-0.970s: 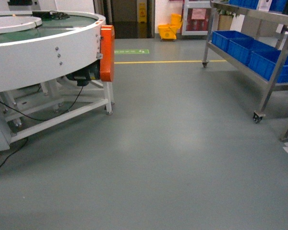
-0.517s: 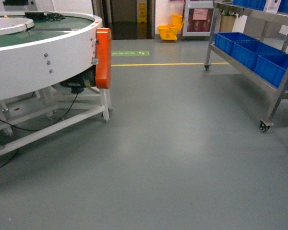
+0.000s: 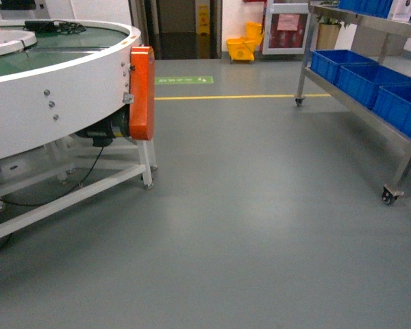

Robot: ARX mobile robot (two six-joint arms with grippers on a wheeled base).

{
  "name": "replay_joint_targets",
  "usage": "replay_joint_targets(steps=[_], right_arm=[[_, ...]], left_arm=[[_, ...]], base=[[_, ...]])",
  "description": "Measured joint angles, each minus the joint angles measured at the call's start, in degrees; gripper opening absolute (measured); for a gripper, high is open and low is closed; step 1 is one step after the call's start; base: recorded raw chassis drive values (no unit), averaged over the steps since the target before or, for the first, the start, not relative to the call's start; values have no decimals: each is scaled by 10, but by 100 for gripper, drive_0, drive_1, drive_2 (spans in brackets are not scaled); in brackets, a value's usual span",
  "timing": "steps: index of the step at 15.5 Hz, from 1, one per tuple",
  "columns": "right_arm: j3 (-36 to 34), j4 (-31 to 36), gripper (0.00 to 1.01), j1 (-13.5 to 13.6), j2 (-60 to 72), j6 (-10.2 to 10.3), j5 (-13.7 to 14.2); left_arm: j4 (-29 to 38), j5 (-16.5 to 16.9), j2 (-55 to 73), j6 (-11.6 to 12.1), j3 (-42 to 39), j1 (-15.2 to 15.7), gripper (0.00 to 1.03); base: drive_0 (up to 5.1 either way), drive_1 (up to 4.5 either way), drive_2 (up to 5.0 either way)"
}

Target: Pick red block from blue box to shelf

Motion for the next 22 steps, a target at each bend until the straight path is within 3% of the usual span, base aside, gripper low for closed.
replay_joint_targets(steps=[22], right_arm=[[0, -2, 28, 0, 0, 0, 0]], left_arm=[[-2, 0, 0, 0, 0, 0, 98]], base=[[-2, 412, -415]])
